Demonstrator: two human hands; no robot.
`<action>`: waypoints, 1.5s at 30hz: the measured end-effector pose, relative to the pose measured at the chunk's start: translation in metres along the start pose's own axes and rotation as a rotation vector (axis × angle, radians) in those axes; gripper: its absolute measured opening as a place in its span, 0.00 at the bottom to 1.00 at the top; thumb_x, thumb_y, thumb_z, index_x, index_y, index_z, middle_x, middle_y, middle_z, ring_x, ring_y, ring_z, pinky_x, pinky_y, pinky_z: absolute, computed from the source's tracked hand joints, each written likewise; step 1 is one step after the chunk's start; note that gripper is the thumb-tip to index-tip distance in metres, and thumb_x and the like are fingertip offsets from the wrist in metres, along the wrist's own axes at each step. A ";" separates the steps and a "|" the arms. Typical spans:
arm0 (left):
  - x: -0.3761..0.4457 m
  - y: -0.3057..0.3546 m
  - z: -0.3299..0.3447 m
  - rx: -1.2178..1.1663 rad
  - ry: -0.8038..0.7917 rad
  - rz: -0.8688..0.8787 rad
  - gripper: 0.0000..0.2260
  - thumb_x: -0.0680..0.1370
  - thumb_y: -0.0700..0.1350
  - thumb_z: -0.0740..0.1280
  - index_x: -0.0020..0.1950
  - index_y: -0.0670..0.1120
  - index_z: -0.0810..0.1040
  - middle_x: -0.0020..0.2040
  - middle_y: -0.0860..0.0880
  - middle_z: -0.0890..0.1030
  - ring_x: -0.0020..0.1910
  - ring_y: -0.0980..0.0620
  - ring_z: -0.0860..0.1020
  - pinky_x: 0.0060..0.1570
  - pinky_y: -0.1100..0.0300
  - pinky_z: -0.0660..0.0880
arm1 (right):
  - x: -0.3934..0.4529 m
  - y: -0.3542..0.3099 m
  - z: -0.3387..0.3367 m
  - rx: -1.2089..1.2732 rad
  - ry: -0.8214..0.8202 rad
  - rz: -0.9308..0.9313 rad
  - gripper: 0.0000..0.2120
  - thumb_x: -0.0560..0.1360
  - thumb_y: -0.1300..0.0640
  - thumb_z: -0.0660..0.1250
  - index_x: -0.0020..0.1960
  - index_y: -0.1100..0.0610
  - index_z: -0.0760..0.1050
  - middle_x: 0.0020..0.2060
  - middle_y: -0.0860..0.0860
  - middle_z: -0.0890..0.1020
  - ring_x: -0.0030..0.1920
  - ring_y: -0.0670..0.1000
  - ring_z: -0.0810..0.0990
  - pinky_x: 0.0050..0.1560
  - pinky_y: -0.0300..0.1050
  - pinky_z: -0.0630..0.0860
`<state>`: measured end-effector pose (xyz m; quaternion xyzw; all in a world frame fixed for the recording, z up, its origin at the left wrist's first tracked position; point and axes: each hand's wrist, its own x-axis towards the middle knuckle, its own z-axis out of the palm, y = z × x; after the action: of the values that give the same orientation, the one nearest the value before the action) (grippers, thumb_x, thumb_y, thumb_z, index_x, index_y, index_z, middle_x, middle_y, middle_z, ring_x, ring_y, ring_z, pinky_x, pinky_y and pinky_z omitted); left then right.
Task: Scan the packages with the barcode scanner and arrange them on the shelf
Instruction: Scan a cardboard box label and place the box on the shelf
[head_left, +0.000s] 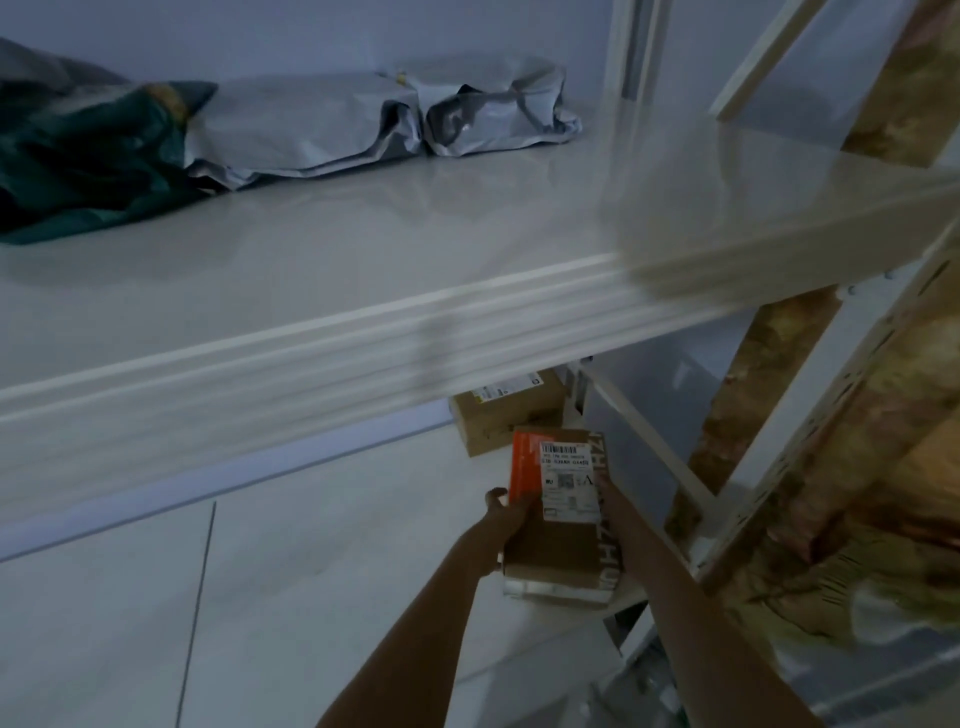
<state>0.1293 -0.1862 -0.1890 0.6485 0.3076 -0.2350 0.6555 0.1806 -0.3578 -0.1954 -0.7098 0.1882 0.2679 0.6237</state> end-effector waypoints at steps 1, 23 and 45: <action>-0.003 0.000 -0.003 -0.019 -0.023 0.026 0.35 0.74 0.66 0.65 0.74 0.51 0.57 0.63 0.44 0.76 0.58 0.44 0.79 0.53 0.48 0.78 | -0.003 0.001 0.002 0.053 -0.098 -0.011 0.30 0.82 0.39 0.56 0.74 0.60 0.69 0.69 0.61 0.75 0.69 0.63 0.74 0.72 0.62 0.68; -0.212 -0.135 -0.284 -0.390 0.397 0.419 0.31 0.76 0.63 0.64 0.71 0.45 0.63 0.61 0.40 0.79 0.58 0.40 0.80 0.60 0.40 0.76 | -0.167 0.054 0.306 0.112 -0.724 -0.315 0.31 0.70 0.39 0.72 0.66 0.56 0.76 0.59 0.60 0.84 0.58 0.63 0.83 0.62 0.66 0.76; -0.325 -0.291 -0.568 -0.607 0.911 0.186 0.10 0.81 0.45 0.60 0.57 0.41 0.76 0.47 0.44 0.79 0.44 0.47 0.76 0.44 0.56 0.73 | -0.254 0.113 0.623 -0.016 -0.677 -0.346 0.28 0.74 0.48 0.73 0.70 0.54 0.70 0.53 0.57 0.86 0.47 0.57 0.87 0.42 0.50 0.84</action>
<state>-0.3599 0.3353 -0.1470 0.4912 0.5552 0.2272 0.6315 -0.1781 0.2225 -0.1768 -0.6072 -0.1534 0.3796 0.6810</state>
